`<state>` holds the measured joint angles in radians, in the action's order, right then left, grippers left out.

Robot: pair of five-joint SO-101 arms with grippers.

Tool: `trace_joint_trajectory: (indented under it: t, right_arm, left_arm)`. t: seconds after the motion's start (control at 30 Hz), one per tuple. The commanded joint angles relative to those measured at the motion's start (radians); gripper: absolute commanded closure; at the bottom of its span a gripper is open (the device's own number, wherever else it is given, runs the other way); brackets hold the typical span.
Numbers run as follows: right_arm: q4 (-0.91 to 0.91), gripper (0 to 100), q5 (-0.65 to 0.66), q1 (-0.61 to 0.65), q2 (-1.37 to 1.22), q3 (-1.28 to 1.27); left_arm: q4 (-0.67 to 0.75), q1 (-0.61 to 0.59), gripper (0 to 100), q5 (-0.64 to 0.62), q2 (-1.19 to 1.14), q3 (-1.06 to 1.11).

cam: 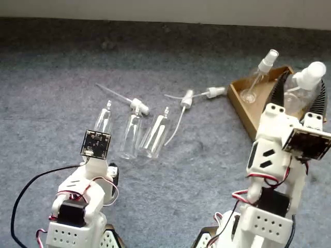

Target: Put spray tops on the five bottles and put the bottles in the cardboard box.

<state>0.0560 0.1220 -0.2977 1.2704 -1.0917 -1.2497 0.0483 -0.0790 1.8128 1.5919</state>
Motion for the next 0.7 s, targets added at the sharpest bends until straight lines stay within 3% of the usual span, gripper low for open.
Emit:
trace_joint_trajectory:
  t: [0.0, 0.23, 0.57, 0.67]
  right_arm:
    - [-0.147, 89.7, 0.006, -0.107, -0.150, 0.012]
    - [-0.355, 89.7, 0.005, -0.183, -0.397, 0.012]
    - [-0.725, 89.7, 0.002, -0.177, -0.791, 0.044]
    - [-0.734, 89.7, -0.084, -0.186, -0.934, 0.148]
  left_arm:
    - [0.023, -0.016, 99, -0.008, 0.007, -0.005]
    - [0.023, -0.015, 99, -0.008, 0.007, -0.002]
    - [0.025, -0.010, 99, -0.008, 0.007, 0.001]
    - [0.025, -0.010, 99, -0.008, 0.007, 0.001]
